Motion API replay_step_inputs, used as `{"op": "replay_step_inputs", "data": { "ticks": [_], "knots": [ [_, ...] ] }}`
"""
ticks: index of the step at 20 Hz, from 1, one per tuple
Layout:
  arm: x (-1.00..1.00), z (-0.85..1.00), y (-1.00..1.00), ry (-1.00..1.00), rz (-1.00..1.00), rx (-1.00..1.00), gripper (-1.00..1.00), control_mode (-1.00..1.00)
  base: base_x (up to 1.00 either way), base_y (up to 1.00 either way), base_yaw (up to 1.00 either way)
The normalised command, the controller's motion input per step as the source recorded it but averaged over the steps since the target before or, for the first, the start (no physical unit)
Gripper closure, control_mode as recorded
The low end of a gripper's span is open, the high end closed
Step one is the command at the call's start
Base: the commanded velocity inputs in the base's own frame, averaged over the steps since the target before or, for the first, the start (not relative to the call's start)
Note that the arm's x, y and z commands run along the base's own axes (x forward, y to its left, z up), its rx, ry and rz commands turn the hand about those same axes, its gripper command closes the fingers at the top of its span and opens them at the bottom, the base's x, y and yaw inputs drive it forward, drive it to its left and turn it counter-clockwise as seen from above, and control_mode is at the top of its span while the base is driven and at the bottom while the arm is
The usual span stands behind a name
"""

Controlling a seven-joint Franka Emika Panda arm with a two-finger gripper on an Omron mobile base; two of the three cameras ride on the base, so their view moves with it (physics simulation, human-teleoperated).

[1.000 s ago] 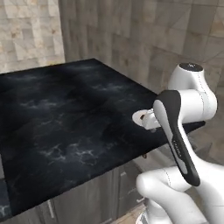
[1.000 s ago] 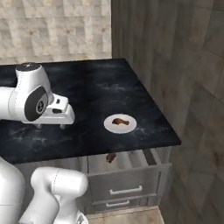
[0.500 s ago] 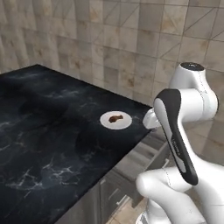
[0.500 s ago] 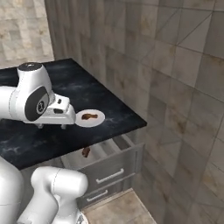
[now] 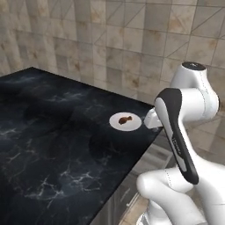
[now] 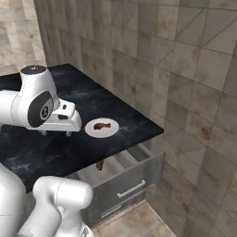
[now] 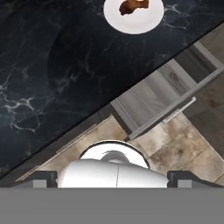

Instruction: Pick up the knife from the drawer and place it on the cutting board. Then place the meat from the plate to the cutting board.

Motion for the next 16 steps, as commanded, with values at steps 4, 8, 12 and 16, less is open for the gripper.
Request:
{"op": "replay_step_inputs", "data": {
  "ticks": [4, 8, 12, 16],
  "knots": [
    [0.0, 0.0, 0.0, 0.0, 0.0, 0.0, -1.0, 1.0, 0.0, 0.43, -0.11],
    [0.0, 0.0, 0.0, 0.0, 0.0, 0.0, -1.0, 1.0, 0.0, 0.26, -0.18],
    [0.0, -0.02, 0.0, 0.0, -0.05, 0.02, -1.0, -1.0, 0.0, 0.21, -0.16],
    [-0.08, -0.2, -0.11, 0.0, -0.23, 0.06, -1.0, -1.0, 0.0, 0.0, 0.0]
  ]
}}
